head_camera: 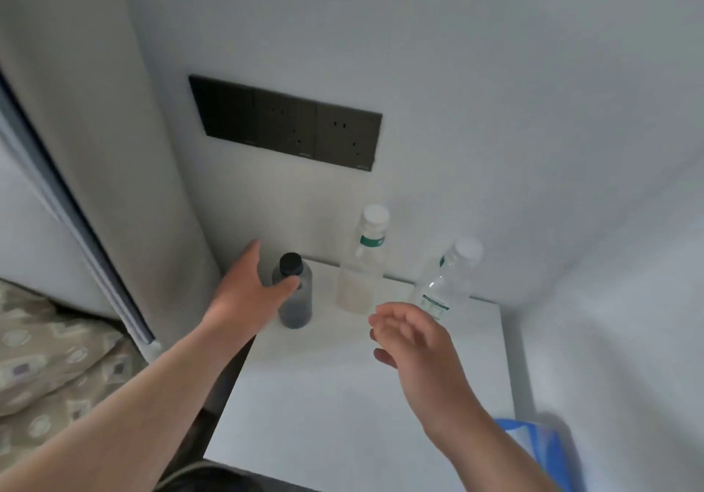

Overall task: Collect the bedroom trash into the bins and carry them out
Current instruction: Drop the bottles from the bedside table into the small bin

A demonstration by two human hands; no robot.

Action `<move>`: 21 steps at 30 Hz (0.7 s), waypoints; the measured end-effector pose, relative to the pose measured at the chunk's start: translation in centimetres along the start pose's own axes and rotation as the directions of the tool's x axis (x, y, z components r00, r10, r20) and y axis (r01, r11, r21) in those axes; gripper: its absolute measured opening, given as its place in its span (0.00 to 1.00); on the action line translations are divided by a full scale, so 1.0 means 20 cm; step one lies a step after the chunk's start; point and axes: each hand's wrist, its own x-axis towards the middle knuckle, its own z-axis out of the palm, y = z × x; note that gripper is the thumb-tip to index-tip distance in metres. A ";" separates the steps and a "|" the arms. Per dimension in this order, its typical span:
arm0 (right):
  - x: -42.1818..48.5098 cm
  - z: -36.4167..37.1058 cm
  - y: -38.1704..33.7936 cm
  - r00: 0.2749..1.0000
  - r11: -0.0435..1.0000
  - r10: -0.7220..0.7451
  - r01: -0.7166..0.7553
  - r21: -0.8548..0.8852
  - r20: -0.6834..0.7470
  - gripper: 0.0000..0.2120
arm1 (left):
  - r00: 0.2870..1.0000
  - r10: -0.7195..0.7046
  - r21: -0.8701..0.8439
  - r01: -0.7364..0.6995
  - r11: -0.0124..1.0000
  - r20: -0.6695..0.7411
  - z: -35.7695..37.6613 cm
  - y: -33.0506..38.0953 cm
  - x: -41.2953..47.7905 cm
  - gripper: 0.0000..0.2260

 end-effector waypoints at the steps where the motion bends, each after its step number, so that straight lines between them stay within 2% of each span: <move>1: 0.02 -0.02 -0.01 1.000 1.000 -0.011 0.011 0.002 -0.006 0.06 | 1.000 0.001 0.001 -0.001 1.000 0.010 0.02 0.00 0.05 0.42; 3: 0.06 -0.04 -0.04 0.998 0.999 -0.046 0.046 0.000 -0.032 0.09 | 1.000 -0.013 0.064 0.012 0.998 0.009 0.05 0.00 0.09 0.36; 7: 0.16 -0.05 -0.12 0.988 0.988 -0.142 0.138 -0.067 -0.064 0.17 | 0.999 0.037 0.081 -0.038 0.996 0.016 0.09 -0.02 0.12 0.11; 10: 0.27 0.00 -0.17 0.973 0.969 -0.207 0.190 -0.160 -0.098 0.17 | 0.998 0.056 -0.059 -0.057 0.997 -0.018 0.08 -0.01 0.07 0.14; 13: 0.39 0.07 -0.22 0.970 0.950 -0.205 0.165 -0.266 -0.129 0.24 | 0.995 0.049 -0.144 -0.062 0.988 -0.089 0.04 0.02 -0.02 0.11; 16: 0.51 0.14 -0.23 0.970 0.954 -0.174 0.123 -0.272 -0.171 0.16 | 0.979 0.059 -0.154 -0.090 0.984 -0.196 -0.05 0.03 -0.15 0.10; 21: 0.63 0.18 -0.20 0.948 0.927 -0.229 0.142 -0.348 -0.222 0.17 | 0.945 0.123 -0.314 -0.220 0.923 -0.302 -0.25 -0.02 -0.40 0.11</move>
